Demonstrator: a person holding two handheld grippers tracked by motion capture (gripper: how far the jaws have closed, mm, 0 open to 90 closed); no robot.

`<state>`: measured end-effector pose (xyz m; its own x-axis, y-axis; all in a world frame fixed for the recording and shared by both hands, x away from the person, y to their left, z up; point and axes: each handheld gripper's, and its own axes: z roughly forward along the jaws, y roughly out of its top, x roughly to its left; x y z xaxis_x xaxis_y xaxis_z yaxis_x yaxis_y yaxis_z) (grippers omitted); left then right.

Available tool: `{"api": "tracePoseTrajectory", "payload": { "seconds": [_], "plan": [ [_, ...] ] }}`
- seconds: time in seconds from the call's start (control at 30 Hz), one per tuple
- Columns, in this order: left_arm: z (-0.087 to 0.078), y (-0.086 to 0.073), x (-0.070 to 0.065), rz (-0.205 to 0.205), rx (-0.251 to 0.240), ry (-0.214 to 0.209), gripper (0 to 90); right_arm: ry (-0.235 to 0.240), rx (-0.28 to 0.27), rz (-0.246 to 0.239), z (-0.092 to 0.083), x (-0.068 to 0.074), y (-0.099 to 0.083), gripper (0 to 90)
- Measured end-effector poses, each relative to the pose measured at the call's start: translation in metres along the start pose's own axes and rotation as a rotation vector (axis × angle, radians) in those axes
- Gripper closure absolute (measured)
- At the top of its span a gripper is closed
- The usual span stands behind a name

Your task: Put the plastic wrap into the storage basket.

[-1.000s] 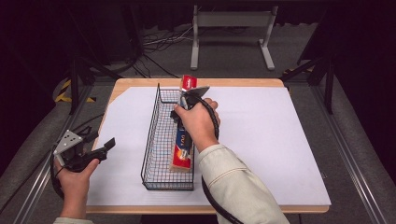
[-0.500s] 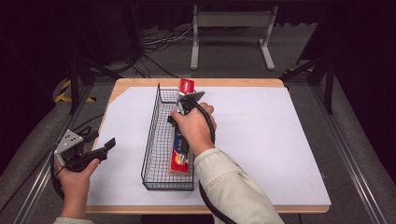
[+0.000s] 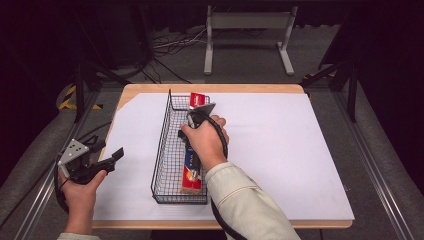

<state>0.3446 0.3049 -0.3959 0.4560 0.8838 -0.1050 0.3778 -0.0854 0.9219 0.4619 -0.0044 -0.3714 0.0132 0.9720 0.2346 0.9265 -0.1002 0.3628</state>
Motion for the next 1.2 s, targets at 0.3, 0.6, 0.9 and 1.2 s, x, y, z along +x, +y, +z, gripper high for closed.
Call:
{"api": "tracePoseTrajectory", "payload": {
  "seconds": [0.3,0.6,0.9,1.2],
  "plan": [
    [0.000,0.000,0.000,-0.001,0.000,0.001,25.5,-0.026,0.015,0.004,0.005,0.006,-0.002,40.1],
    [0.000,0.000,0.000,-0.001,-0.001,0.001,25.5,-0.071,0.034,-0.010,0.011,0.011,-0.004,39.9],
    [-0.001,0.000,0.001,-0.001,0.001,0.002,25.5,-0.109,0.057,-0.026,0.016,0.018,-0.006,39.8],
    [-0.001,-0.001,0.001,0.000,0.002,0.001,25.5,-0.110,0.070,-0.031,0.023,0.023,-0.010,39.4]
  ]
}}
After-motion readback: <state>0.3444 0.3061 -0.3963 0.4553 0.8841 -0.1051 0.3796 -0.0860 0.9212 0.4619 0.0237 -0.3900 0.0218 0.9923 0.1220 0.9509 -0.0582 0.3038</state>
